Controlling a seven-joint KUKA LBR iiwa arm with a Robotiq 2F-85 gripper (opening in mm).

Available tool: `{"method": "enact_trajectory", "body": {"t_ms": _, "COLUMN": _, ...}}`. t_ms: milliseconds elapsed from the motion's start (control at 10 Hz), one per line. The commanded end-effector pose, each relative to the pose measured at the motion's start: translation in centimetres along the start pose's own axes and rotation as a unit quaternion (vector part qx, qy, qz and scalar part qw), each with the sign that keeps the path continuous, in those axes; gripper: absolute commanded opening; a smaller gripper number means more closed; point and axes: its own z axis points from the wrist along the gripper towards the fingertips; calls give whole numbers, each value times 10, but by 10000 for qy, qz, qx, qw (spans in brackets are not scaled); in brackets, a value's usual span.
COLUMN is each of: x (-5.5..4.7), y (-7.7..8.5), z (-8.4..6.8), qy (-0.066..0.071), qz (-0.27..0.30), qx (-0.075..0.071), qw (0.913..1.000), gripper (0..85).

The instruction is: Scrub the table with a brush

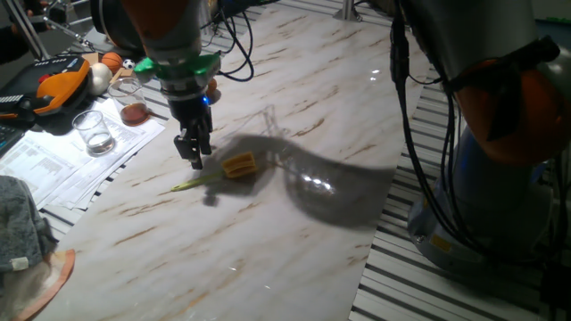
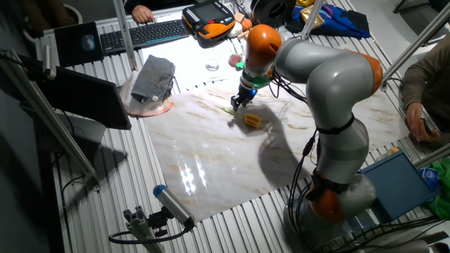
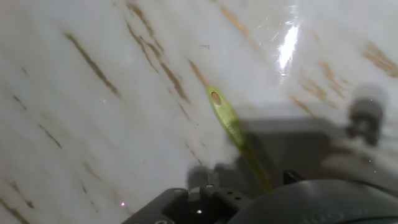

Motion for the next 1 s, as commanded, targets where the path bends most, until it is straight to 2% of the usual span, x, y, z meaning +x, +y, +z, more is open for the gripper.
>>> {"method": "enact_trajectory", "body": {"t_ms": 0, "x": 0, "y": 0, "z": -1, "qy": -35, "qz": -13, "qx": -12, "qw": 10000, "gripper": 510}}
{"method": "enact_trajectory", "body": {"t_ms": 200, "x": 0, "y": 0, "z": -2, "qy": -107, "qz": -112, "qx": -72, "qw": 9999, "gripper": 510}}
{"method": "enact_trajectory", "body": {"t_ms": 400, "x": -1, "y": 0, "z": -10, "qy": -42, "qz": -171, "qx": 22, "qw": 9998, "gripper": 510}}
{"method": "enact_trajectory", "body": {"t_ms": 500, "x": -1, "y": 0, "z": -10, "qy": -54, "qz": -205, "qx": 65, "qw": 9998, "gripper": 510}}
{"method": "enact_trajectory", "body": {"t_ms": 600, "x": -1, "y": 0, "z": -10, "qy": 2, "qz": -338, "qx": 177, "qw": 9993, "gripper": 510}}
{"method": "enact_trajectory", "body": {"t_ms": 700, "x": -1, "y": 0, "z": -10, "qy": 165, "qz": -440, "qx": 152, "qw": 9988, "gripper": 510}}
{"method": "enact_trajectory", "body": {"t_ms": 800, "x": -1, "y": 0, "z": -10, "qy": 275, "qz": -464, "qx": 221, "qw": 9983, "gripper": 510}}
{"method": "enact_trajectory", "body": {"t_ms": 900, "x": -1, "y": 0, "z": -10, "qy": 280, "qz": -427, "qx": 268, "qw": 9983, "gripper": 510}}
